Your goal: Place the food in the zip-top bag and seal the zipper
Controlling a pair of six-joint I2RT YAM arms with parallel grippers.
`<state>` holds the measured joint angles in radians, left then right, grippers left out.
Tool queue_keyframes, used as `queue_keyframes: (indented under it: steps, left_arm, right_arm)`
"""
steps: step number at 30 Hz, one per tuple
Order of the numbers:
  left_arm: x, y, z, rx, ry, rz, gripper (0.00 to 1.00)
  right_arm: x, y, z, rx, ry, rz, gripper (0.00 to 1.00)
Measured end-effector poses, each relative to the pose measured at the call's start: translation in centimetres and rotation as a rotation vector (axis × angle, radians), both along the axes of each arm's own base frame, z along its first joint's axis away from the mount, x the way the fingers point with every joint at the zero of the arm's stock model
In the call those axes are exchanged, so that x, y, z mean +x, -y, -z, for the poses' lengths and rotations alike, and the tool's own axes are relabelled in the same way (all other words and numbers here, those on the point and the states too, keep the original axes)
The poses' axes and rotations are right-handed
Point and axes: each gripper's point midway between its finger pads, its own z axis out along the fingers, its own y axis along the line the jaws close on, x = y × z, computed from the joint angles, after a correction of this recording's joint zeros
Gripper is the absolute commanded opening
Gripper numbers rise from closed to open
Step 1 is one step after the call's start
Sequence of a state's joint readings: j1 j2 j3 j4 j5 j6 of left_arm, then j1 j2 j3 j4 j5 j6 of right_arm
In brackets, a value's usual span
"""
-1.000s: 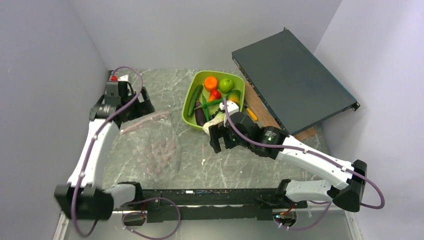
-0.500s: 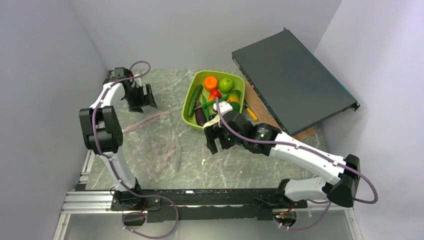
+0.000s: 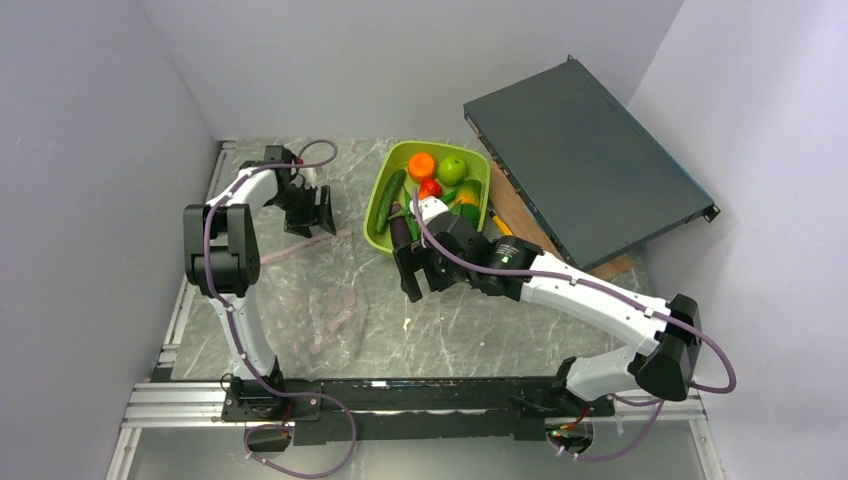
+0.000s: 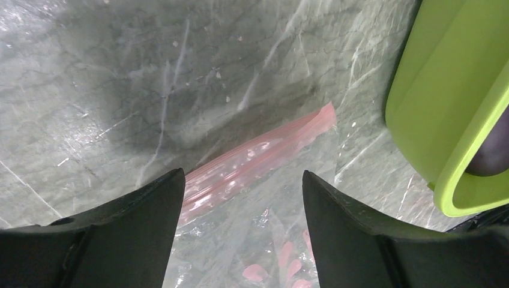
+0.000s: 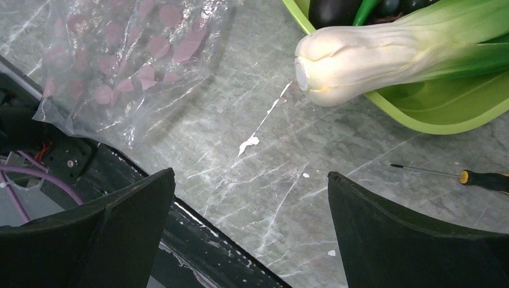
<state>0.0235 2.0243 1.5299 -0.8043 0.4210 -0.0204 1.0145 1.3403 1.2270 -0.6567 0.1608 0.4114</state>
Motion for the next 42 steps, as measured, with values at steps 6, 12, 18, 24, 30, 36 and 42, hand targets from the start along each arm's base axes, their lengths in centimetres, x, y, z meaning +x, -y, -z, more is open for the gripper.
queue_keyframes:
  steps: [6,12,18,24,30,36,42]
  left_arm:
    - [-0.5,0.1,0.4,0.047,-0.008,0.035,0.8]
    - [-1.0,0.7,0.6,0.088,-0.016,0.075,0.55]
    - [-1.5,1.2,0.8,0.102,-0.026,0.108,0.25]
    - [-2.5,1.0,1.1,0.109,-0.05,0.106,0.0]
    - [-2.6,0.9,0.7,0.113,-0.043,0.105,0.0]
    - [-1.9,-1.6,-1.1,0.256,0.009,-0.003,0.0]
    - [-2.7,-6.1,-6.0,0.391,0.148,-0.241,0.0]
  right_arm:
    - [-0.2,-0.2,0.4,-0.002,-0.015,-0.011,1.0]
    - [-0.2,-0.3,0.4,0.0,-0.017,-0.008,1.0]
    - [-0.4,-0.1,0.9,-0.006,-0.027,-0.005,1.0]
    - [-0.4,-0.1,0.9,-0.005,-0.03,-0.002,1.0]
    - [-0.5,-0.1,0.8,0.001,-0.031,-0.001,1.0]
    - [-0.8,-0.1,1.4,0.0,-0.05,-0.004,1.0]
    - [-0.9,0.0,1.8,-0.006,-0.055,-0.005,1.0]
